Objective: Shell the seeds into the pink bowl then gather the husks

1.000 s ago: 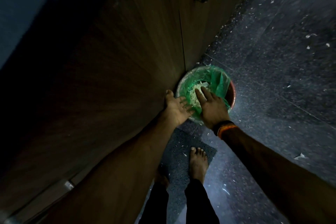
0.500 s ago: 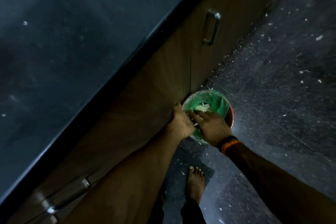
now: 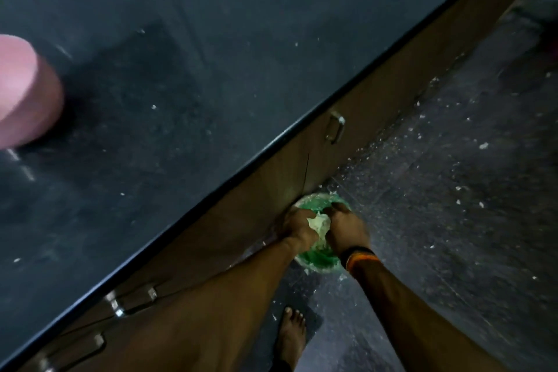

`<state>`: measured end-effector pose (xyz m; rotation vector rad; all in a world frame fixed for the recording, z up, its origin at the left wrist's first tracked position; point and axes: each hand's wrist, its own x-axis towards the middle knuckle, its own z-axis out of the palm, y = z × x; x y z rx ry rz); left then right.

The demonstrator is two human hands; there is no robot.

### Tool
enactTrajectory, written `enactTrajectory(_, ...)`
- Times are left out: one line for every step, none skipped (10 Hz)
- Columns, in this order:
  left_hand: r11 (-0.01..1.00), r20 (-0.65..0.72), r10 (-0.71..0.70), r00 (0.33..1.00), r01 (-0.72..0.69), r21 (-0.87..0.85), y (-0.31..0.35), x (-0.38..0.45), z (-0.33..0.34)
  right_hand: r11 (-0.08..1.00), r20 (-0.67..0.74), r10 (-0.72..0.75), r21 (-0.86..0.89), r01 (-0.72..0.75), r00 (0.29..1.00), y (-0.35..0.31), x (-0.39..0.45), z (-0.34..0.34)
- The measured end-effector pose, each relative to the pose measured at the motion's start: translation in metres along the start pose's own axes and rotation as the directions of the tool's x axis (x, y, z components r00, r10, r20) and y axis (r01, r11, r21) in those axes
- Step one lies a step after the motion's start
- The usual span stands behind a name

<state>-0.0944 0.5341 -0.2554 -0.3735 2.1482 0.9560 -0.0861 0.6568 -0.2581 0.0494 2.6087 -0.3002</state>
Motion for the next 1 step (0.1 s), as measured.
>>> enactTrajectory(0.997,-0.085,0.002,0.996,0.004,0.075,0.0119,-0.0081,-0.0038,0.998,-0.050,0.058,-0.026,-0.060,0.997,-0.0048,-0.0135,-0.0203)
